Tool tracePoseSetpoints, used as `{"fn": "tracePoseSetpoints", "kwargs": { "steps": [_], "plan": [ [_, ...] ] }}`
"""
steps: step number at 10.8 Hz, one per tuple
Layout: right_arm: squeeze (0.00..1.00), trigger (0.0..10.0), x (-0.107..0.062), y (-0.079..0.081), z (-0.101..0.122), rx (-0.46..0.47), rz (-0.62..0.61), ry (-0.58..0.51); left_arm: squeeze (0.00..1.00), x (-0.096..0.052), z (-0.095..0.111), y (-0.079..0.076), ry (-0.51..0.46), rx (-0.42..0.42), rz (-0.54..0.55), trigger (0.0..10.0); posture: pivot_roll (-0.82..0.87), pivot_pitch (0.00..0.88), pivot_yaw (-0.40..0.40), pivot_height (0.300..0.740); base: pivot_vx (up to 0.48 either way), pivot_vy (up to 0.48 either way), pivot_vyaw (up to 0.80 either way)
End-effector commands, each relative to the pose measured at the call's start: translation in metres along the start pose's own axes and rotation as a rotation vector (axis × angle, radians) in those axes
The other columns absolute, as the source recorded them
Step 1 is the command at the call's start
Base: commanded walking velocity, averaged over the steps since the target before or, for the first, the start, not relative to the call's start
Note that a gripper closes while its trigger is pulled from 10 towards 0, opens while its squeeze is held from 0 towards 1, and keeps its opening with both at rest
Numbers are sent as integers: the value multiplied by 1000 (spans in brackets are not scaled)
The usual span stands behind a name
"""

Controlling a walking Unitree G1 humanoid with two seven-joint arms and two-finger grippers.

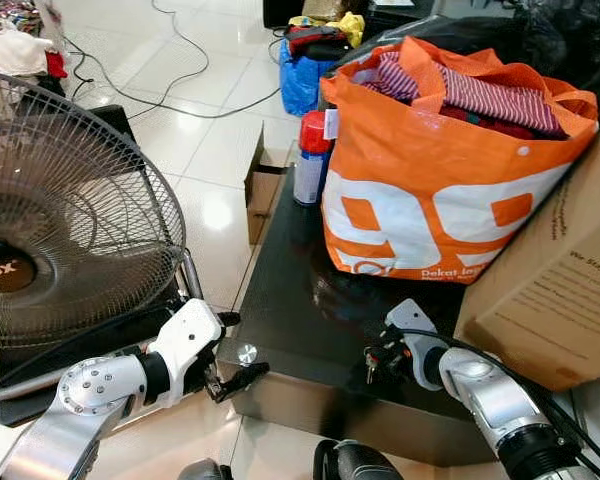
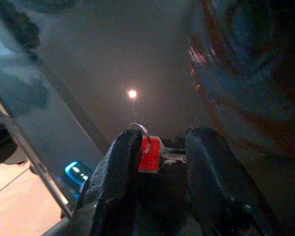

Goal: Hang keys on a hook

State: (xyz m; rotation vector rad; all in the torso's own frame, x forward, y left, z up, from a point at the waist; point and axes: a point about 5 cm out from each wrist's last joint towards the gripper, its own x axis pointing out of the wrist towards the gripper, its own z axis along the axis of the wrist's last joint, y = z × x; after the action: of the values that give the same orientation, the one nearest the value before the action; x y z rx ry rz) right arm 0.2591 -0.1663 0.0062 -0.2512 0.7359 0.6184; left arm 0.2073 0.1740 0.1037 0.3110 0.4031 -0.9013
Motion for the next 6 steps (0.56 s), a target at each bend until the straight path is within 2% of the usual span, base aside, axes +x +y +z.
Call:
{"fn": "tracePoseSetpoints", "kwargs": {
  "steps": [1, 6],
  "plan": [
    [0, 10000, 0, -1, -7, 1, -20, 23, 0, -1, -2, 0, 11, 2, 5, 10000, -12, 106, -79, 740, 0, 0, 0],
    [0, 10000, 6, 3, -18, -9, -32, 62, 0, -1, -2, -1, 12, 0, 4, 10000, -12, 110, -80, 740, 0, 0, 0]
  ]
}}
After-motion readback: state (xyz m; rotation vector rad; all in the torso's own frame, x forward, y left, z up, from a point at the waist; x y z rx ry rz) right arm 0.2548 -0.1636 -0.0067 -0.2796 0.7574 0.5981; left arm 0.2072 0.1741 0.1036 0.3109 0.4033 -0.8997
